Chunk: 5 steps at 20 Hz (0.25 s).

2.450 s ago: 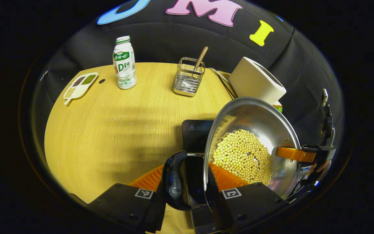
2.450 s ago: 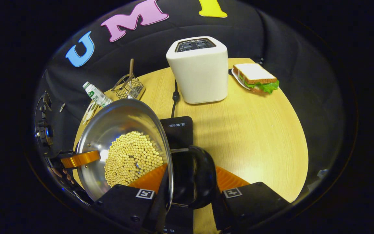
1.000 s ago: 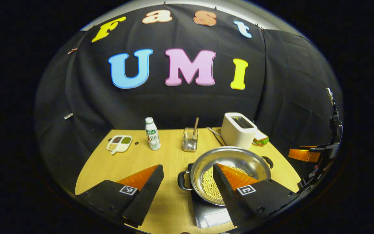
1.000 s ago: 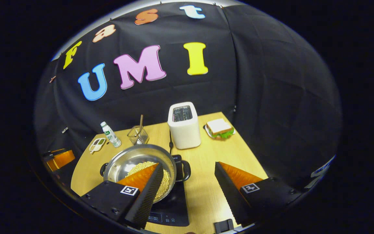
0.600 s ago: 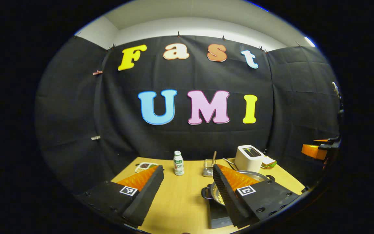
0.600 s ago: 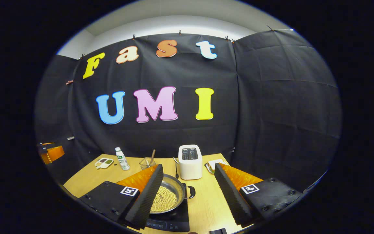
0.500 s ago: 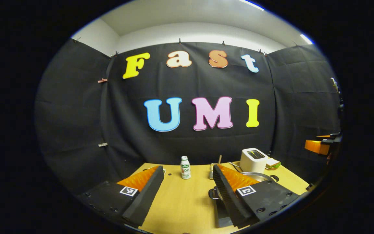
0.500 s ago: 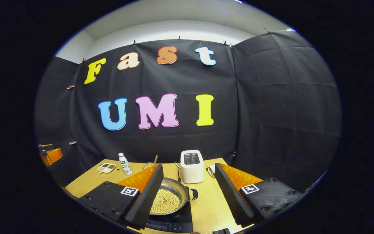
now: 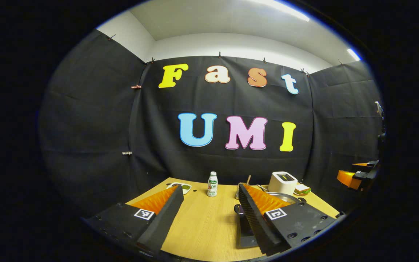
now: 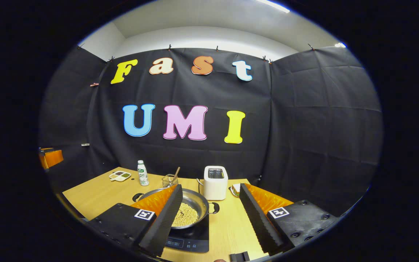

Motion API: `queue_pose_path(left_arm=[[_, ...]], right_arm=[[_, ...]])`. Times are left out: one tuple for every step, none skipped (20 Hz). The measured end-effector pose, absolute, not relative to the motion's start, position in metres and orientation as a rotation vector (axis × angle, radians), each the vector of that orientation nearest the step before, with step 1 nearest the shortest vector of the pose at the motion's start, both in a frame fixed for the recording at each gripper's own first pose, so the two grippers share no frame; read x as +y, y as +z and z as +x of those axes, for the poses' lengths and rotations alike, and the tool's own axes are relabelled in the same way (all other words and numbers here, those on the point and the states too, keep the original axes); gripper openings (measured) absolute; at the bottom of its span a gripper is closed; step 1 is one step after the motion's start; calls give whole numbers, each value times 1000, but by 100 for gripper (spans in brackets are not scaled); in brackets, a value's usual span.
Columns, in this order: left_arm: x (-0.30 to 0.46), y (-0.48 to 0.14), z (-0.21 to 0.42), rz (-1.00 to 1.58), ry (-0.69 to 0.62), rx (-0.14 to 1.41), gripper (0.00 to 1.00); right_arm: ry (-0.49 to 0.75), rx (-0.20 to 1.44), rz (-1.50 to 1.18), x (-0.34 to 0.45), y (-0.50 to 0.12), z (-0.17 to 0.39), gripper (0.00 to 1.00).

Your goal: First push the handle of the pot to place it horizontally, then grasp the pot with both hands and set it on the induction cooktop.

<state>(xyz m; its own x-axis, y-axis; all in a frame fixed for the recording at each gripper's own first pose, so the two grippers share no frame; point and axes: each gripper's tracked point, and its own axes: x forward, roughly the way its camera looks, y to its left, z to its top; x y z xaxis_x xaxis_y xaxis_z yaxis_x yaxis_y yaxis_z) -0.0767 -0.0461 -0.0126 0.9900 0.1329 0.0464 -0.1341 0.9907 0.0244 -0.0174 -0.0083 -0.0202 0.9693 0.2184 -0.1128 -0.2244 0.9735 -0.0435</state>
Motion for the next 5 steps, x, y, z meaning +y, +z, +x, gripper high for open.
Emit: queue_pose_path(left_arm=[[-51, -15, -75, 24, 123, -34, 95], [-54, -16, -72, 22, 111, -29, 95], [-56, -16, -68, 25, 103, -26, 95], [-56, -14, -65, 33, 100, -27, 95], [-57, -12, -61, 42, 100, -32, 95]], right_arm=[[231, 112, -45, -4, -22, -17, 98], [237, 107, -38, -2, -20, -17, 98], [238, 104, -36, -1, -18, -15, 98], [238, 98, -37, -1, -17, -13, 98], [238, 92, -37, 1, -16, -10, 98]])
